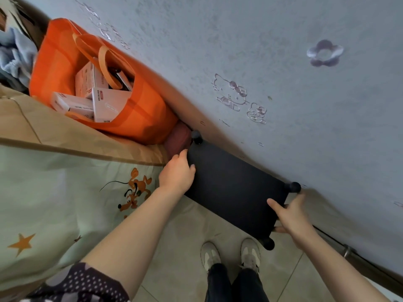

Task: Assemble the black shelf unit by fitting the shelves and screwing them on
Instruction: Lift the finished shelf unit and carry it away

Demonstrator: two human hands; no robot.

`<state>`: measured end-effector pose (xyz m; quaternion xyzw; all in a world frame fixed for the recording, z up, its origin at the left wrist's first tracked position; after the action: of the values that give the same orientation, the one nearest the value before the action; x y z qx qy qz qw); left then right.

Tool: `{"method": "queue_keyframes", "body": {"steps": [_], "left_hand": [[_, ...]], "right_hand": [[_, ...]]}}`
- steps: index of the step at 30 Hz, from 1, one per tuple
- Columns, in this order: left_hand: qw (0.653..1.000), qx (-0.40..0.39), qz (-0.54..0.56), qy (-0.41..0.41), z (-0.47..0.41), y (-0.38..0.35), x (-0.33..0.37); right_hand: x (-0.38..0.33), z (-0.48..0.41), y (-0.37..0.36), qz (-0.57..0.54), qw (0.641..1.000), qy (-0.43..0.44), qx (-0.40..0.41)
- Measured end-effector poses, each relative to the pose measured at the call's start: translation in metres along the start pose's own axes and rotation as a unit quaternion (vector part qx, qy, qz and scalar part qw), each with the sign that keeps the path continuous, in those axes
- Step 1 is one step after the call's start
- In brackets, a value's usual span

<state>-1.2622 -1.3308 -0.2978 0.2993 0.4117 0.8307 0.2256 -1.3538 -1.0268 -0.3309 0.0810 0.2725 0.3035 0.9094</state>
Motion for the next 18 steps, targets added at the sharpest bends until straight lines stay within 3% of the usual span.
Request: {"method": "queue_keyframes", "body": {"steps": [3,6,11,15,18], "left_hand": [[0.998,0.000,-0.062,-0.032,0.024,-0.006,-0.001],[0.993,0.066,-0.078,-0.060,0.054,-0.011,-0.004],[0.962,0.233,0.144,-0.012,0.110,-0.024,-0.010],[0.894,0.243,0.370,0.069,0.128,-0.047,0.001],[0.843,0.251,0.457,0.133,0.121,-0.054,0.012]], "right_hand": [[-0.005,-0.002,0.002,0.018,1.000,0.017,0.009],[-0.013,0.004,0.003,0.024,0.999,0.038,0.013],[-0.025,0.019,0.021,0.107,0.977,0.164,0.083],[-0.027,0.015,0.034,0.158,0.965,0.188,0.094],[-0.030,0.007,0.036,0.124,0.980,0.141,0.064]]}}
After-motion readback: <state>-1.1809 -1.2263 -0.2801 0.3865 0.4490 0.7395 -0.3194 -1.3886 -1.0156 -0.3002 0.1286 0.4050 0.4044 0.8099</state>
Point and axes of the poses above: each hand's wrist, its own z-axis away from the middle knuckle, its own y-axis out of the back of the hand, x = y × z, the point moved 5 cm from there along -z, towards the middle knuckle, and after that the axes turned 7 degrees about -y, right-handed, at the moved point
